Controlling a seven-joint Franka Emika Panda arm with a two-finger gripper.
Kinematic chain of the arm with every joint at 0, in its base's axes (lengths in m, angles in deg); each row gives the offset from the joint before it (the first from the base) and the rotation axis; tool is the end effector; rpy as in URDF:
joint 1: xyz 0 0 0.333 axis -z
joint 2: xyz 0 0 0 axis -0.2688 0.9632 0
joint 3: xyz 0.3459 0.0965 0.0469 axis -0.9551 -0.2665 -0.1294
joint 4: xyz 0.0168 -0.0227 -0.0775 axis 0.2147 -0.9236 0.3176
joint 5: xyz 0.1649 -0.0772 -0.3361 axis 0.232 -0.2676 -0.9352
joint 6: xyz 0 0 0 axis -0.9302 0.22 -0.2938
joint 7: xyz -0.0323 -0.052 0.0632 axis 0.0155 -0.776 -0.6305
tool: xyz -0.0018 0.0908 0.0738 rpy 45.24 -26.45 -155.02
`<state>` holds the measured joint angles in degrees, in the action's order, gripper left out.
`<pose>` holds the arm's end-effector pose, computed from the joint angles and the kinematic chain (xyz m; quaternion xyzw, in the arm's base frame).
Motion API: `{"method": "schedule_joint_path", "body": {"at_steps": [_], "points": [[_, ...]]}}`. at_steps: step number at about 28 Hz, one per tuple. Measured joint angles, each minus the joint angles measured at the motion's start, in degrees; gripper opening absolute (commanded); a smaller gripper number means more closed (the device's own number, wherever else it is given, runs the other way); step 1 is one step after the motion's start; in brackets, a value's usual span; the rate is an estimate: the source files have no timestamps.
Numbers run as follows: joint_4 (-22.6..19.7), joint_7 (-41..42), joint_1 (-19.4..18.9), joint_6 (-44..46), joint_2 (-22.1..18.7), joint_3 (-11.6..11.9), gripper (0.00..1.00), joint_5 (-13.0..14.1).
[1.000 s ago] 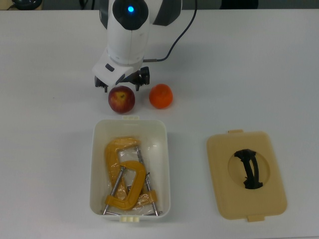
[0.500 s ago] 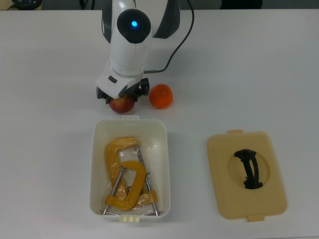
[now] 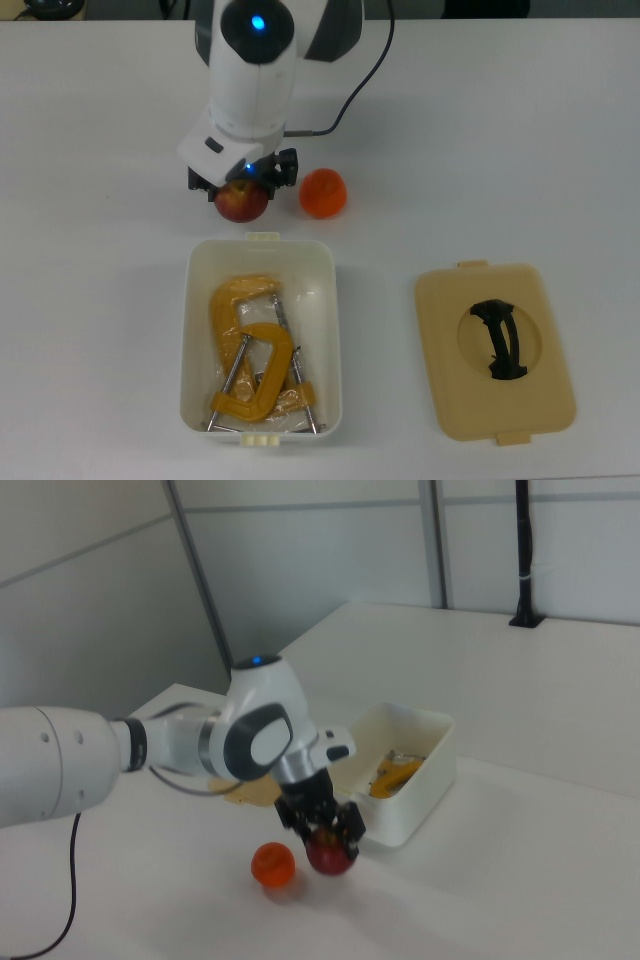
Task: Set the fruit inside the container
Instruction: 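Lift the red apple and carry it over the white container, then open the gripper to drop the apple into the container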
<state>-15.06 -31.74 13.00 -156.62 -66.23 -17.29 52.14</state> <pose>0.6345 0.0065 0.4278 0.9964 0.0548 0.0011 0.0648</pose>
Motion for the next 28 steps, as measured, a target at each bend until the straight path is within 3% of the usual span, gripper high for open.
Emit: {"method": "schedule_joint_path", "body": {"at_steps": [7, 11, 14, 17, 18, 24, 28], "points": [[8.04, -0.02, 0.38, 0.09, -0.97, 0.29, 0.18, 4.24], [9.60, -0.52, 1.10, -6.29, -0.71, 0.38, 0.24, 6.21], [9.67, -2.76, 1.36, -12.90, 0.29, 0.39, 0.40, 6.64], [9.67, -4.49, 1.35, -16.66, 1.89, 0.36, 0.77, 6.64], [9.66, -4.81, 1.33, -17.39, 2.51, 0.34, 1.00, 6.64], [9.79, -5.18, 0.91, -19.28, 5.67, 0.27, 1.00, 6.64], [10.18, -5.34, 0.81, -19.24, 5.52, 0.26, 1.00, 6.64]]}}
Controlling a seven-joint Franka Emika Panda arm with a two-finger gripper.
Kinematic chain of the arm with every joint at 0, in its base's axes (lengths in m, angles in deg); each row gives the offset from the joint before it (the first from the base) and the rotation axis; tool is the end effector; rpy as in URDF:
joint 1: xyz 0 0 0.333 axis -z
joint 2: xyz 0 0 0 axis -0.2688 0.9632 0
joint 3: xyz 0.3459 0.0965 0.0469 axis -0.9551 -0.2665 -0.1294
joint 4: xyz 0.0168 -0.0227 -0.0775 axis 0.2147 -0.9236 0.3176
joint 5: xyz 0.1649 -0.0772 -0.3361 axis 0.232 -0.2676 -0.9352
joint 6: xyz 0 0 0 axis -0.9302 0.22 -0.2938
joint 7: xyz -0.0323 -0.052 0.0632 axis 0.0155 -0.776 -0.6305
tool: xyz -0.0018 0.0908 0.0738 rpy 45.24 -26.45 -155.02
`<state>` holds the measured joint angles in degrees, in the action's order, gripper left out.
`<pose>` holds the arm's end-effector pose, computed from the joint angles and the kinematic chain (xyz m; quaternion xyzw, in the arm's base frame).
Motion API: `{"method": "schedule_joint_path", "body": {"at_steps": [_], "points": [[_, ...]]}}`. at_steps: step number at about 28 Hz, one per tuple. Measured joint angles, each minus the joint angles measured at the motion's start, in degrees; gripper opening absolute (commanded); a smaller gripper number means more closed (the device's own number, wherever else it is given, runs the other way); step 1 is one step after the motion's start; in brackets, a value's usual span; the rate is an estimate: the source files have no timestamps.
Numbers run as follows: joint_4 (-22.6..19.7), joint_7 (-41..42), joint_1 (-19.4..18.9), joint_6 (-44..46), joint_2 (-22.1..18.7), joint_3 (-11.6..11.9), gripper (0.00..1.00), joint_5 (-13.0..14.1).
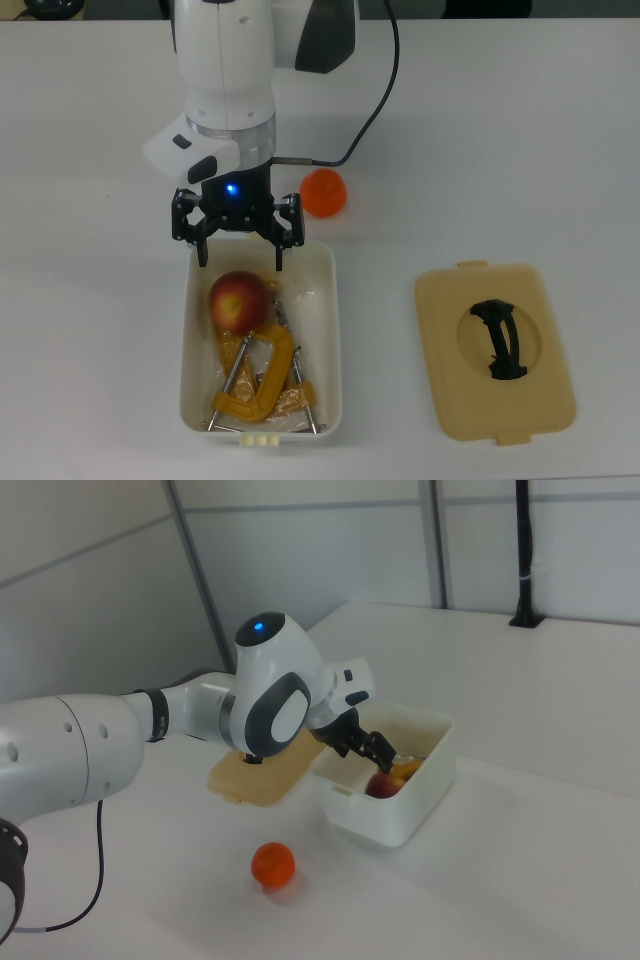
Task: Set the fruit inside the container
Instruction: 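Open the gripper to drop the apple into the container, then move the gripper down onto the orange and close on it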
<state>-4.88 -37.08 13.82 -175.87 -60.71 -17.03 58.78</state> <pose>0.7124 0.0044 0.4842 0.9776 -0.0261 0.2086 0.0071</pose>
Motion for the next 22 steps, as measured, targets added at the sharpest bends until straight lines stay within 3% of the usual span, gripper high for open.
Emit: {"method": "schedule_joint_path", "body": {"at_steps": [3, 7, 13, 22], "points": [[0.33, -0.01, -0.01, 2.80, -0.72, -0.03, 1.00, 0.00], [0.46, 0.28, -0.66, 12.91, -2.11, -0.31, 1.00, -0.02], [-1.11, 1.00, -4.45, 25.62, -3.78, -0.45, 1.00, -0.08], [-5.55, 1.00, -9.42, 28.43, -3.54, -0.55, 1.00, -0.18]]}}
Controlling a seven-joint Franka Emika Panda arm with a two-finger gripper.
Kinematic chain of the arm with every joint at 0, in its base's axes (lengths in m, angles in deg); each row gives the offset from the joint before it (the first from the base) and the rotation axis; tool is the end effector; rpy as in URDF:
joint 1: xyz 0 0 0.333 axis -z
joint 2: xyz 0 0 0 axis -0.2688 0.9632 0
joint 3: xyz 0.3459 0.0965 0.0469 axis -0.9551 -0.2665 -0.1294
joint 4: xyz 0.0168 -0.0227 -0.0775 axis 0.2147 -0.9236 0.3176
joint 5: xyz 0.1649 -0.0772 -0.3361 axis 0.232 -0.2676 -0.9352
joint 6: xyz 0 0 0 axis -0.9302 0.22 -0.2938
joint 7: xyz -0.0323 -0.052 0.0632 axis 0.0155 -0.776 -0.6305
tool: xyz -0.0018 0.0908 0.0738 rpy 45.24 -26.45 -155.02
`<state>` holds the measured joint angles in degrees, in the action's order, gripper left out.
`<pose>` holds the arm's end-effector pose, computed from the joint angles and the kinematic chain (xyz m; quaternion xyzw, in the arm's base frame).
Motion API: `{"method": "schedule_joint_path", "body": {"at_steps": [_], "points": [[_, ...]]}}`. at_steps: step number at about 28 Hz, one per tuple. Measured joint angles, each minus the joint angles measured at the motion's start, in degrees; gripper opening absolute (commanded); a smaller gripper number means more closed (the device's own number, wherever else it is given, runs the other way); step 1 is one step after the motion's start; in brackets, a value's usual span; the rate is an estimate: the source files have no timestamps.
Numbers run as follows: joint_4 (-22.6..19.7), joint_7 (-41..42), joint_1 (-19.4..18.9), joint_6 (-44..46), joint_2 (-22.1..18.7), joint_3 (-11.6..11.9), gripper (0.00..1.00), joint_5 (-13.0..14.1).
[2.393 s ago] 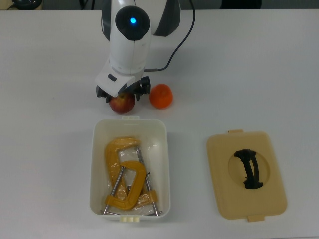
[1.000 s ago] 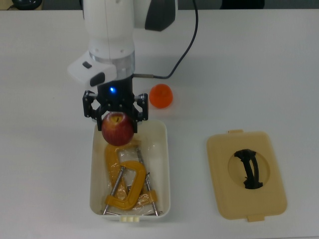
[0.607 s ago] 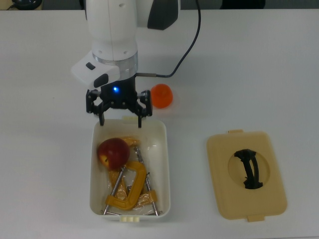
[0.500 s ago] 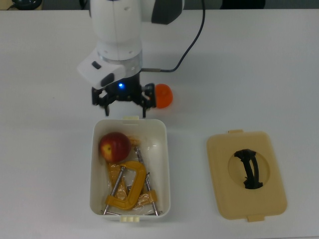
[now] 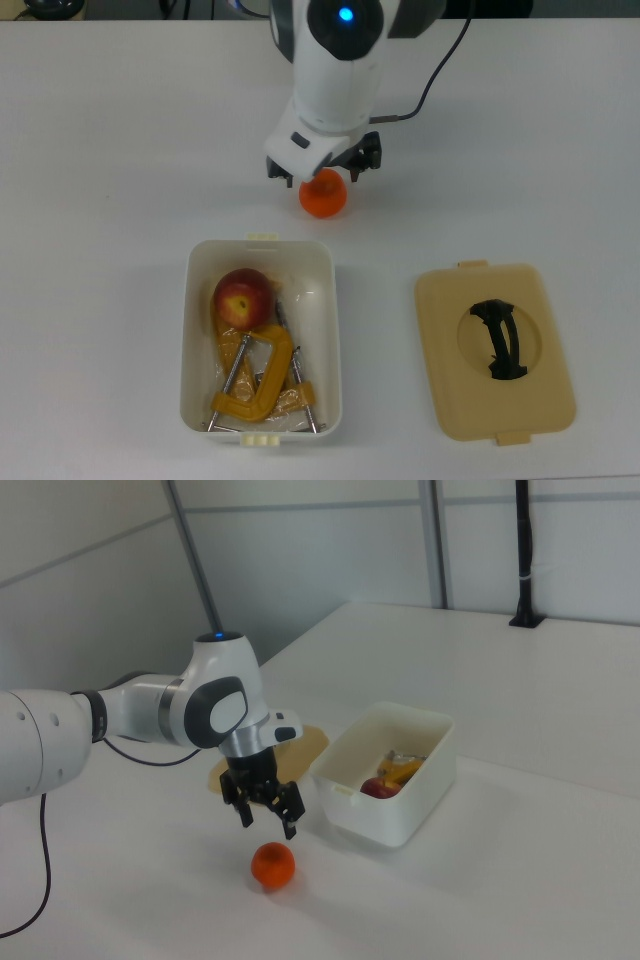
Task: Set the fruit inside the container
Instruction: 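Move the gripper down onto the orange and close on it, then lift the orange and lower it into the white container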
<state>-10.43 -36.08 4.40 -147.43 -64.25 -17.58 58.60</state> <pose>0.6267 0.1105 0.4285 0.9962 0.0649 -0.0537 0.0226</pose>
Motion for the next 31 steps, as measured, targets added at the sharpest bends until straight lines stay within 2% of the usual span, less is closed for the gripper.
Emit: {"method": "schedule_joint_path", "body": {"at_steps": [5, 13, 14, 15, 18, 19, 20, 21, 27, 31], "points": [[-1.39, 0.00, -1.48, 0.00, 1.38, -0.01, 1.00, -1.70], [-1.48, 0.00, -1.71, 0.00, 4.31, 0.00, 1.00, -4.37], [-1.48, 0.00, -1.77, 0.00, 4.59, 0.00, 0.78, -4.60], [-1.48, 0.01, -1.89, 0.00, 5.00, -0.03, 0.63, -4.92], [-1.48, 0.06, -2.12, 0.00, 5.60, -0.21, 0.29, -5.77], [-1.48, 0.06, -2.22, 0.00, 5.70, -0.26, 0.11, -5.92], [-1.44, 0.07, -2.37, 0.00, 5.76, -0.28, 0.04, -6.11], [-1.35, 0.07, -2.44, 0.00, 5.75, -0.28, 0.00, -6.21], [-0.22, 0.51, -2.52, 0.00, 5.64, -0.29, 0.00, -6.23], [2.79, 0.51, -2.22, 0.25, 4.86, -0.02, 0.00, -5.99]]}}
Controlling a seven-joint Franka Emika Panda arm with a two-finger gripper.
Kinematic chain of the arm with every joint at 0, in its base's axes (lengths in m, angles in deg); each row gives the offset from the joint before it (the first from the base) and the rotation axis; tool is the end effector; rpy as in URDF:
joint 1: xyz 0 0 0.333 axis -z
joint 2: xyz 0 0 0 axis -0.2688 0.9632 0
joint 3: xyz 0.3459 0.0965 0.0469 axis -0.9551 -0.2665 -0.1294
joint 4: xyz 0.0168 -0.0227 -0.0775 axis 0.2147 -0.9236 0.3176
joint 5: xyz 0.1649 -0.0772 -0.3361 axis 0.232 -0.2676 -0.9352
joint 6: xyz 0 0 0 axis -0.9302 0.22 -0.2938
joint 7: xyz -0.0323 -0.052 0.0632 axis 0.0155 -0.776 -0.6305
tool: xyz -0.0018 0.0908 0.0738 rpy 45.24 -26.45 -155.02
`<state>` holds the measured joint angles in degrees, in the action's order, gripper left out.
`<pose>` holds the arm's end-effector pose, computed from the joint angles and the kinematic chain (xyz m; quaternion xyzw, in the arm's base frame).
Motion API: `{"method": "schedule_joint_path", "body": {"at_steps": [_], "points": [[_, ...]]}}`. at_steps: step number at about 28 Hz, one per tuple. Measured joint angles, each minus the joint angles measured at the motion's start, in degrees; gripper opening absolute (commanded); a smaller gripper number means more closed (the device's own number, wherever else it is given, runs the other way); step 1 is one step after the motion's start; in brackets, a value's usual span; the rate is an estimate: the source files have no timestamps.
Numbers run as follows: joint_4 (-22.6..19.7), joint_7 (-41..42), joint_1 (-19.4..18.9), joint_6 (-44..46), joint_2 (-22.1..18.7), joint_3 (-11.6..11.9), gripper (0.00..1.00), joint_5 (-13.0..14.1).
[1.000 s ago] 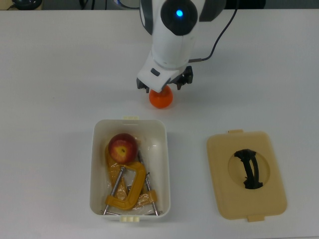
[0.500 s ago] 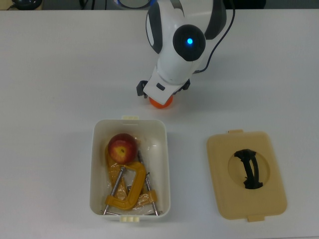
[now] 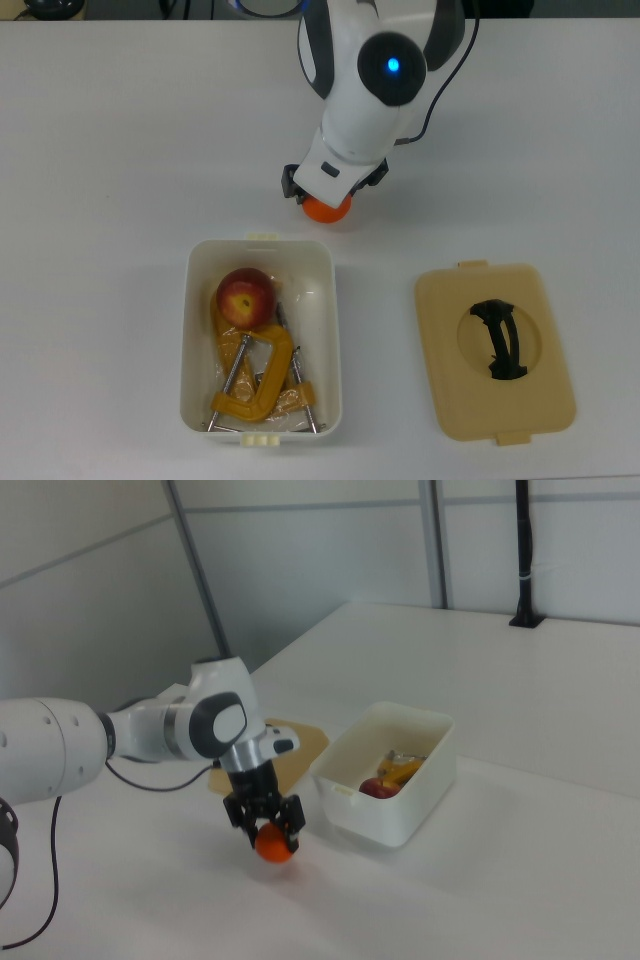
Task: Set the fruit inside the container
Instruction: 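Lift the orange and lower it into the white container, then open the gripper to release the orange and raise it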
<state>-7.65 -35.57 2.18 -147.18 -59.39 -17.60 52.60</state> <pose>0.6408 0.1309 0.3954 0.9888 0.1107 -0.0670 0.0738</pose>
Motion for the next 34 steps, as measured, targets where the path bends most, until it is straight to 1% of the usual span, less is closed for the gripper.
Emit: {"method": "schedule_joint_path", "body": {"at_steps": [4, 5, 9, 11, 15, 17, 19, 20, 21, 23, 25, 28, 34], "points": [[4.13, 0.00, 0.95, 0.54, -0.90, 0.31, 0.00, 1.64], [5.62, 0.01, 1.56, 0.61, -1.23, 0.41, 0.00, 2.34], [9.25, 0.03, 3.67, 0.48, -1.63, 0.60, 0.01, 4.00], [10.96, 0.05, 5.16, -1.40, -1.63, 0.64, 0.02, 4.72], [11.65, 0.06, 7.02, -7.32, -1.34, 0.67, 0.05, 5.60], [11.64, 0.06, 7.78, -10.44, -0.61, 0.67, 0.24, 5.80], [11.63, 0.05, 8.24, -12.32, 0.21, 0.68, 0.53, 5.92], [11.62, 0.04, 8.45, -13.22, 0.75, 0.67, 0.60, 5.95], [11.62, 0.04, 8.65, -14.09, 1.33, 0.67, 0.63, 5.96], [11.62, 0.04, 9.01, -15.91, 2.83, 0.68, 0.80, 5.96], [11.62, 0.02, 9.19, -16.88, 3.90, 0.68, 1.00, 5.96], [11.65, -0.02, 9.49, -17.67, 5.06, 0.68, 1.00, 5.97], [12.18, -0.03, 9.83, -17.75, 4.82, 0.68, 1.00, 6.01]]}}
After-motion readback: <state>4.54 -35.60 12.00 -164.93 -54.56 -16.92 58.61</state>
